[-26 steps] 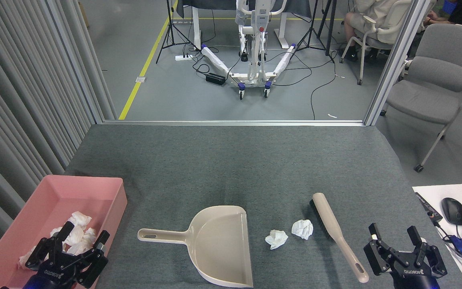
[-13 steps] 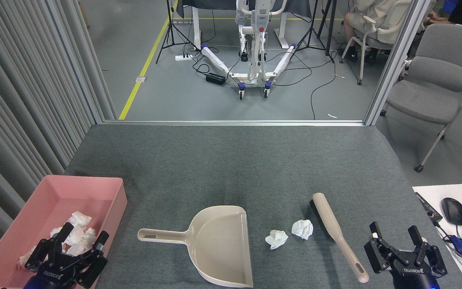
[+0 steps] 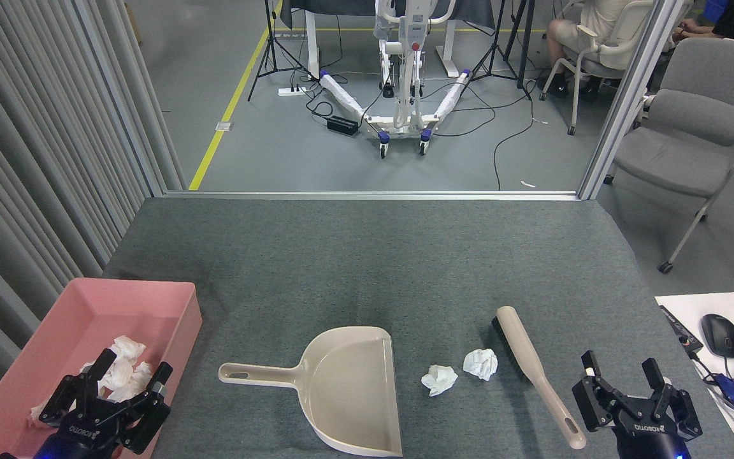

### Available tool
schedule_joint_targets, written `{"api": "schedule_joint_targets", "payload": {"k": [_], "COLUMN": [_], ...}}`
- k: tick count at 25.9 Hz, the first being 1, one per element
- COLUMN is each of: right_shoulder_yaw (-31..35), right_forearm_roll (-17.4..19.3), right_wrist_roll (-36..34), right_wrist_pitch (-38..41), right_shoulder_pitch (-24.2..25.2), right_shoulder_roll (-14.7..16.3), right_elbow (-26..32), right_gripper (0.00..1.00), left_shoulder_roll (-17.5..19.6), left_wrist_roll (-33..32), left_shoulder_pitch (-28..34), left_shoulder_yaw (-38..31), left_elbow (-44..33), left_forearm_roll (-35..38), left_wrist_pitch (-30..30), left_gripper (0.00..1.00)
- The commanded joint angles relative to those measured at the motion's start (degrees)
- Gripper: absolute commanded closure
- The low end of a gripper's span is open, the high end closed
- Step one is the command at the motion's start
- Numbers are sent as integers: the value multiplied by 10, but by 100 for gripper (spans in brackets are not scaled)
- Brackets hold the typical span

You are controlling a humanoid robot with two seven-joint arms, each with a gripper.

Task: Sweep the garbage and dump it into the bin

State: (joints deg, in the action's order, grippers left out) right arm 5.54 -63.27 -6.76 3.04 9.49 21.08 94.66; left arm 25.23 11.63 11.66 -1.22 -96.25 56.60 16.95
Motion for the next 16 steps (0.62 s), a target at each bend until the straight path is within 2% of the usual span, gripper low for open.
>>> {"api": "schedule_joint_targets", "payload": {"k": [1,10,16], "right_shoulder_yaw": [0,0,-1], "right_forearm_roll": [-2,-3,-3], "right_wrist_roll": [1,1,1], "right_wrist_pitch": [3,8,7], "right_shoulder_pitch": [0,0,0], "right_shoulder_roll": [-3,-4,-4], "right_elbow": [0,0,1], "right_gripper": [2,2,2], "left_shoulder_roll": [1,0,-4], "left_wrist_roll": [0,-1,-2], "left_shoulder_pitch": [-1,-2,3], "left_shoulder_yaw": [1,2,25], "left_elbow": [0,-4,-27], "left_forearm_roll": [0,-12,-192], "left_wrist_pitch": [-1,6,32], "left_gripper": [1,1,1]}}
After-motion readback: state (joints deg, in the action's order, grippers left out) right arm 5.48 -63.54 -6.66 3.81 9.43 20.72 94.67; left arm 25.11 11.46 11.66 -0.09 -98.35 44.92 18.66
